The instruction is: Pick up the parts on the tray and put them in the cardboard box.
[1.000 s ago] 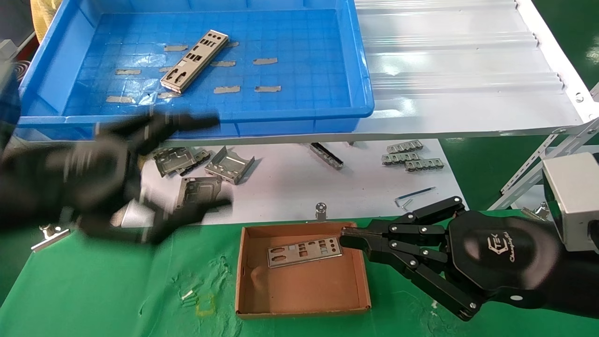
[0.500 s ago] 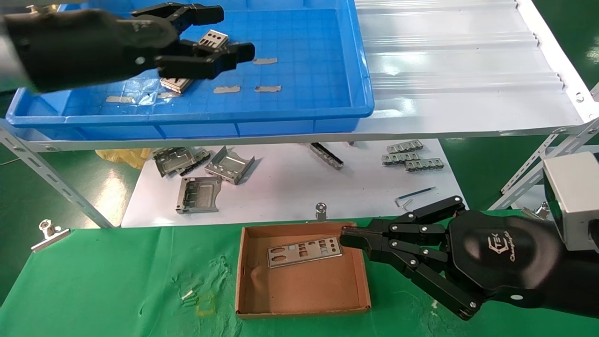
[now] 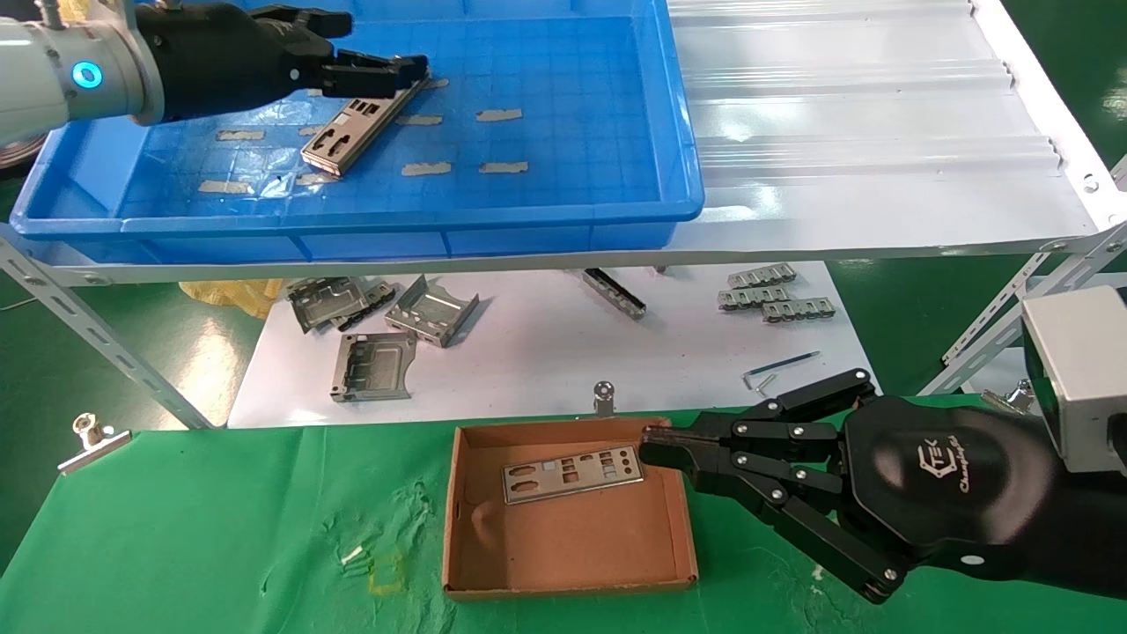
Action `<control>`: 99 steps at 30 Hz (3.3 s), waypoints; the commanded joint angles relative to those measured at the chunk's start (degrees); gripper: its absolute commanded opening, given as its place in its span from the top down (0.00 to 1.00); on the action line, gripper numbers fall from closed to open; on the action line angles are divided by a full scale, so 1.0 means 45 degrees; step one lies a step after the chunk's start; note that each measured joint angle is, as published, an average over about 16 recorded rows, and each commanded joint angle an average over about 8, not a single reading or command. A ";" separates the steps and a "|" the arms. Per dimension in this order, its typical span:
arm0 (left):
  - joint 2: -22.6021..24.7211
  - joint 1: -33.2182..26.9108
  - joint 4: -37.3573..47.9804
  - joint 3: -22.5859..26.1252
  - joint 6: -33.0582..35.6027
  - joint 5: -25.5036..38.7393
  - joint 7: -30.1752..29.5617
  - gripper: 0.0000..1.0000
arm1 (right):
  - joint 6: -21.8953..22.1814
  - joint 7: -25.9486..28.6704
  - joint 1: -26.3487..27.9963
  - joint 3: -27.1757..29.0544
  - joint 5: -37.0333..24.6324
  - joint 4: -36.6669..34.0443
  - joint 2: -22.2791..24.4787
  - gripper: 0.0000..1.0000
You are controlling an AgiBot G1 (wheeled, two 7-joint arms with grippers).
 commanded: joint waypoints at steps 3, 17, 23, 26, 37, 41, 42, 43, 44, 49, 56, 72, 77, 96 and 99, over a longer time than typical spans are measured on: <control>0.0368 -0.0238 0.0778 0.0087 -0.0883 0.0202 0.0067 0.00 | 0.0000 0.0000 0.0000 0.0000 0.0000 0.0000 0.0000 0.00; 0.0373 -0.0321 0.1556 0.0157 -0.0417 0.0290 -0.0055 0.31 | 0.0000 0.0000 0.0000 0.0000 0.0000 0.0000 0.0000 0.00; 0.0415 -0.0309 0.1589 0.0225 -0.0551 0.0389 0.0129 0.97 | 0.0000 0.0000 0.0000 0.0000 0.0000 0.0000 0.0000 0.00; 0.0463 -0.0306 0.1583 0.0280 -0.0646 0.0470 0.0256 1.00 | 0.0000 0.0000 0.0000 0.0000 0.0000 0.0000 0.0000 0.00; 0.0592 -0.0209 0.1642 0.0180 -0.0937 0.0329 0.0466 1.00 | 0.0000 0.0000 0.0000 -0.0001 0.0000 0.0000 0.0000 0.00; 0.0603 -0.0168 0.1668 0.0131 -0.0941 0.0259 0.0490 1.00 | 0.0000 0.0000 0.0000 -0.0001 0.0000 0.0000 0.0000 0.00; 0.0603 -0.0159 0.1671 0.0122 -0.0937 0.0246 0.0501 1.00 | 0.0000 0.0000 0.0000 -0.0001 0.0000 0.0000 0.0000 0.00; 0.0603 -0.0149 0.1672 0.0114 -0.0931 0.0235 0.0512 1.00 | 0.0000 0.0000 0.0000 -0.0001 0.0000 0.0000 0.0000 0.00; 0.0602 -0.0140 0.1673 0.0107 -0.0921 0.0225 0.0525 1.00 | 0.0000 0.0000 0.0000 -0.0001 0.0000 0.0000 0.0000 0.00; 0.0596 -0.0109 0.1670 0.0095 -0.0882 0.0208 0.0602 1.00 | 0.0000 0.0000 0.0000 -0.0001 0.0001 0.0000 0.0000 0.00; 0.0591 -0.0100 0.1654 0.0090 -0.0918 0.0204 0.0741 1.00 | 0.0000 0.0000 0.0000 -0.0001 0.0001 0.0000 0.0000 0.00; 0.0462 -0.0385 0.1560 -0.0045 -0.0878 0.0014 0.1031 1.00 | 0.0000 -0.0001 0.0000 -0.0001 0.0001 0.0000 0.0000 0.00; 0.0452 -0.0442 0.1627 -0.0067 -0.0823 -0.0019 0.1013 1.00 | 0.0000 -0.0001 0.0000 -0.0001 0.0001 0.0000 0.0000 0.00; 0.0386 -0.0513 0.1784 0.0005 -0.0272 0.0083 0.0675 1.00 | 0.0001 -0.0001 0.0000 -0.0002 0.0001 0.0000 0.0001 0.00; 0.0278 -0.0536 0.1717 -0.0044 0.0159 0.0012 0.0671 1.00 | 0.0001 -0.0001 0.0000 -0.0002 0.0001 0.0000 0.0001 0.00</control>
